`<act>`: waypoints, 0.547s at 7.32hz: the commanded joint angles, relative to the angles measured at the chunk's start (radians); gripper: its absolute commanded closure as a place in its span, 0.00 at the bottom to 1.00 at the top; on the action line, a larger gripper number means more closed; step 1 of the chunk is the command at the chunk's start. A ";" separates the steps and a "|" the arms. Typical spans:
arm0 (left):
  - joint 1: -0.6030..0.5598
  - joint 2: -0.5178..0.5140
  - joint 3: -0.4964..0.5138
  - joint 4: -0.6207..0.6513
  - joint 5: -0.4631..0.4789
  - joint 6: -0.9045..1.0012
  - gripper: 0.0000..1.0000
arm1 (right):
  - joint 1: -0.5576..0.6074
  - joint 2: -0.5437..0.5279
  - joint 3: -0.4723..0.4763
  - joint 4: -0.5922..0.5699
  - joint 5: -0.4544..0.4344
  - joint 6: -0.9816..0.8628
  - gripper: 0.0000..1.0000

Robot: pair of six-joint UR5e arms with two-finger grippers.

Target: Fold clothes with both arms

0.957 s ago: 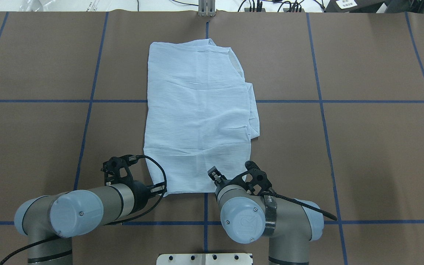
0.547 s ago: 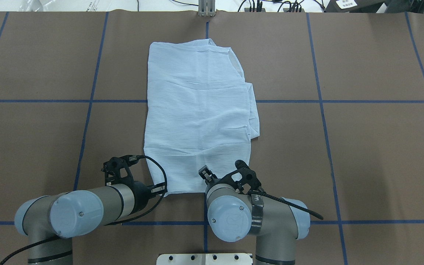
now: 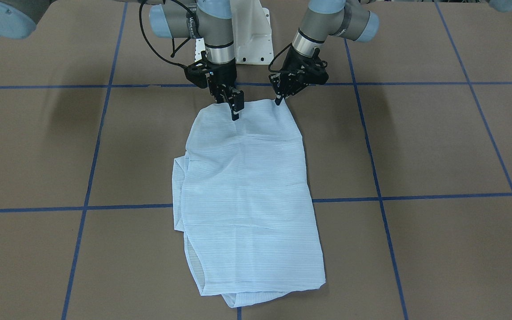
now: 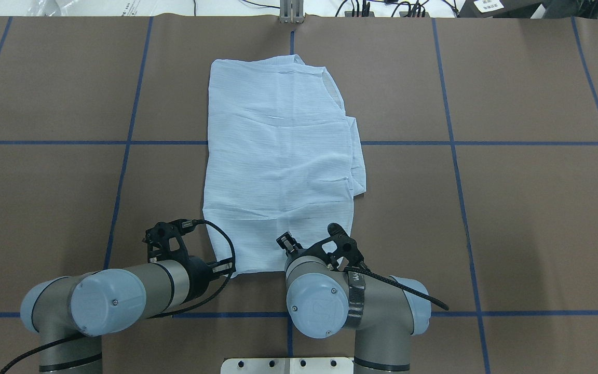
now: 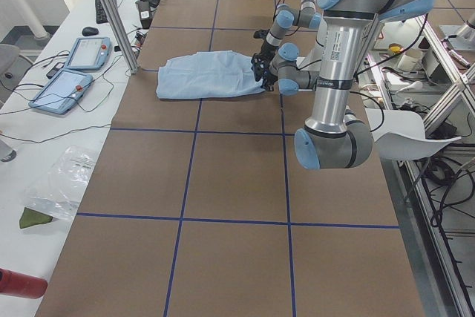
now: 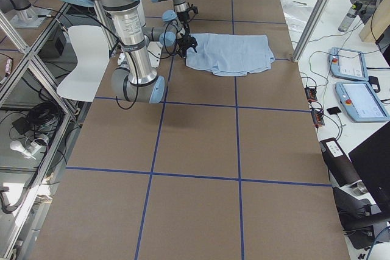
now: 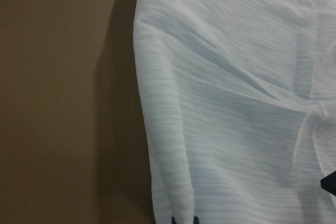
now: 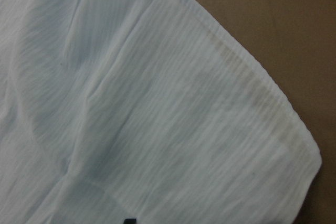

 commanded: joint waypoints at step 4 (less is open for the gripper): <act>0.002 -0.001 0.000 -0.001 0.000 0.000 1.00 | 0.010 -0.008 0.022 -0.003 -0.015 0.002 1.00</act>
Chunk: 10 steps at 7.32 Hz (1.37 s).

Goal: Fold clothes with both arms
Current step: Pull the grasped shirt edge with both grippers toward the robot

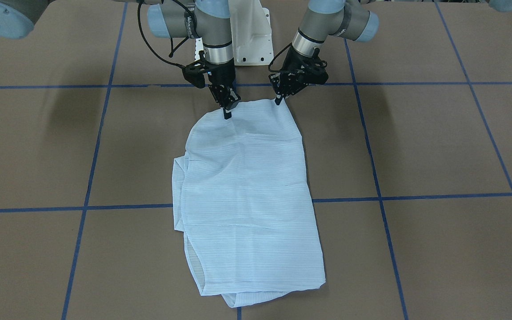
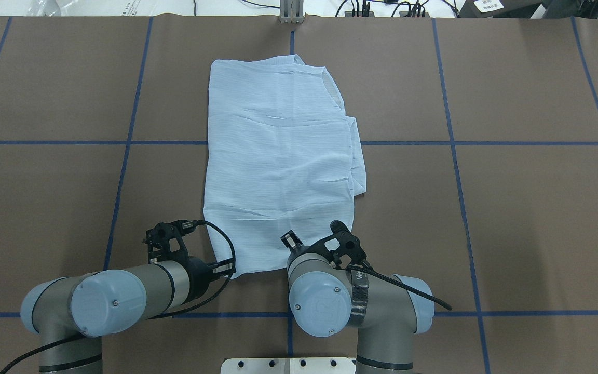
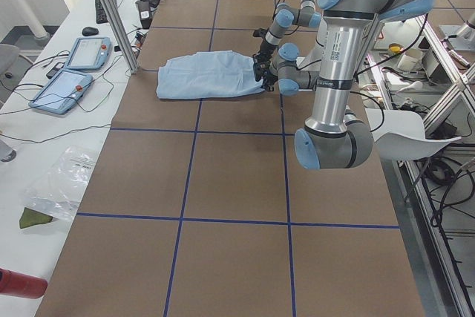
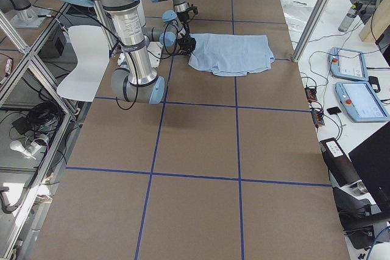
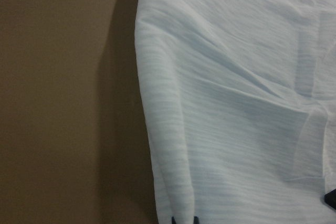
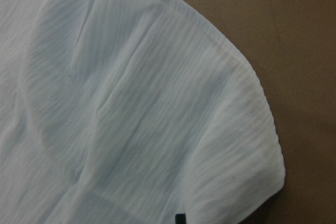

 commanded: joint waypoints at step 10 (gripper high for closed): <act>0.060 -0.032 -0.526 0.362 -0.086 -0.058 1.00 | -0.146 -0.090 0.598 -0.426 -0.061 -0.012 1.00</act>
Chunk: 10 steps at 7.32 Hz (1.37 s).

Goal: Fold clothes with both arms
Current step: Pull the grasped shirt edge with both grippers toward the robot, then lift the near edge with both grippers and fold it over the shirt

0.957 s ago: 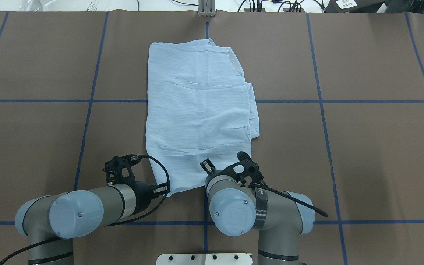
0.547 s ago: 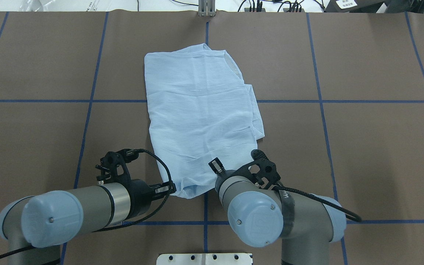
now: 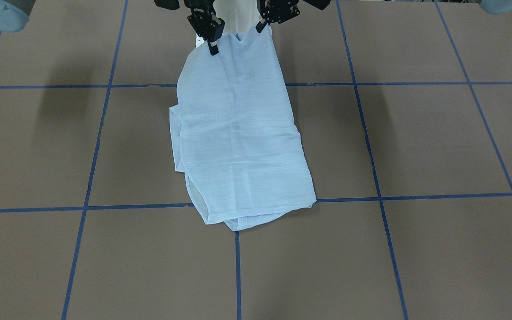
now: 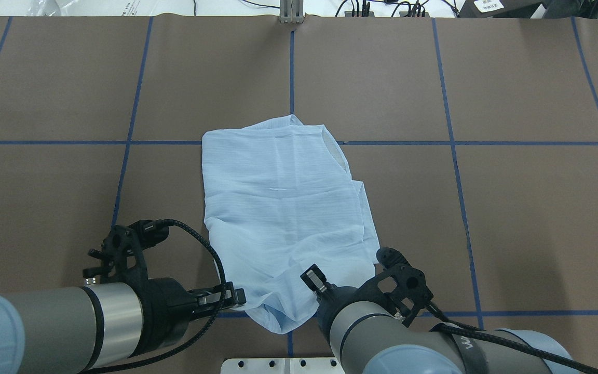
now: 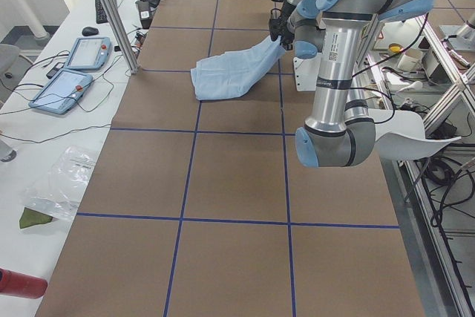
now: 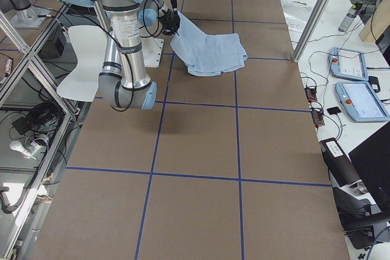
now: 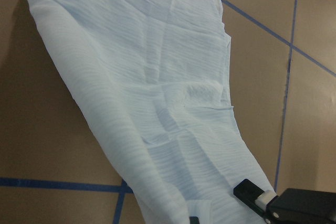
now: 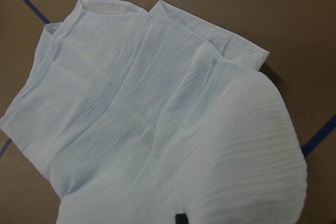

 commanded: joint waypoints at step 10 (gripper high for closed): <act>-0.425 -0.236 0.550 0.020 -0.021 0.307 1.00 | 0.363 0.346 -0.700 0.267 0.030 -0.293 1.00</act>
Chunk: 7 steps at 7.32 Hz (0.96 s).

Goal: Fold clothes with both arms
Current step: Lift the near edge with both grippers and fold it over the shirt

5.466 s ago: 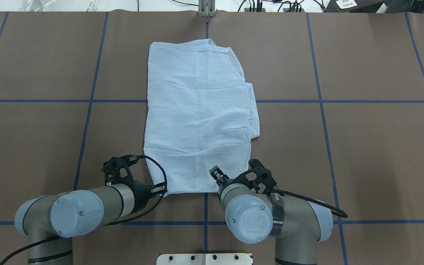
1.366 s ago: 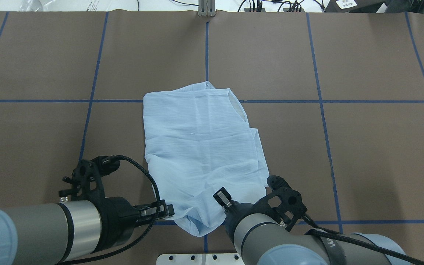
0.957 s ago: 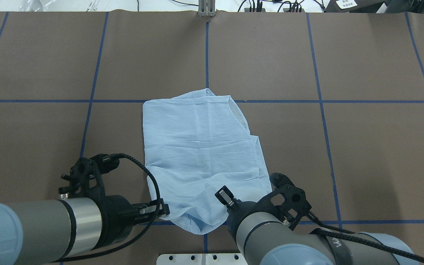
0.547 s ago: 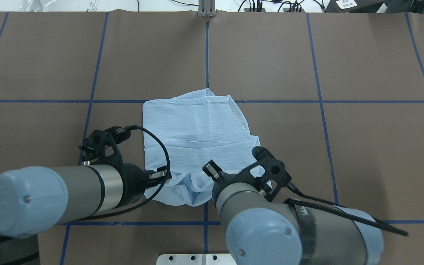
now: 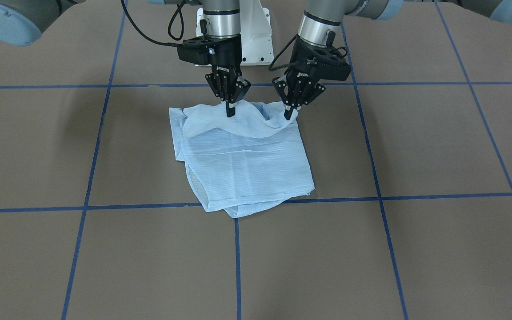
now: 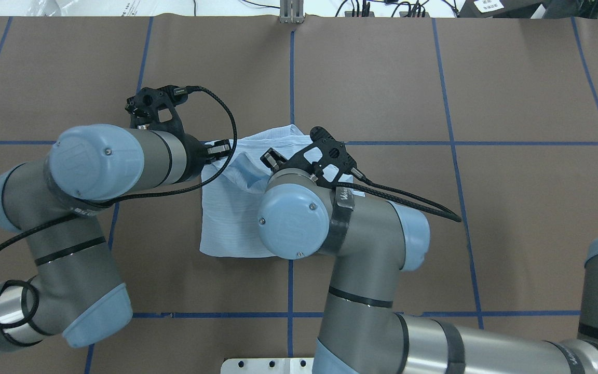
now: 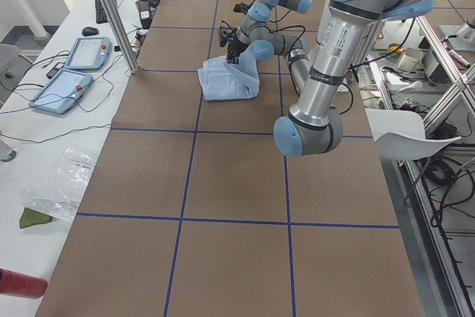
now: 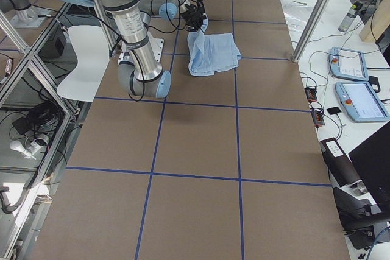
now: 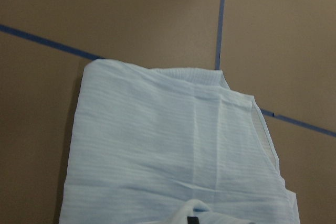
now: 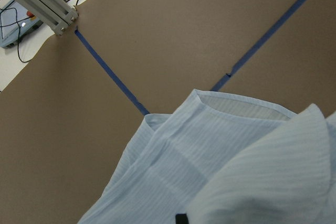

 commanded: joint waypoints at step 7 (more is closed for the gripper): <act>-0.072 -0.063 0.341 -0.237 -0.003 0.231 0.00 | 0.172 0.158 -0.443 0.268 0.174 -0.284 0.00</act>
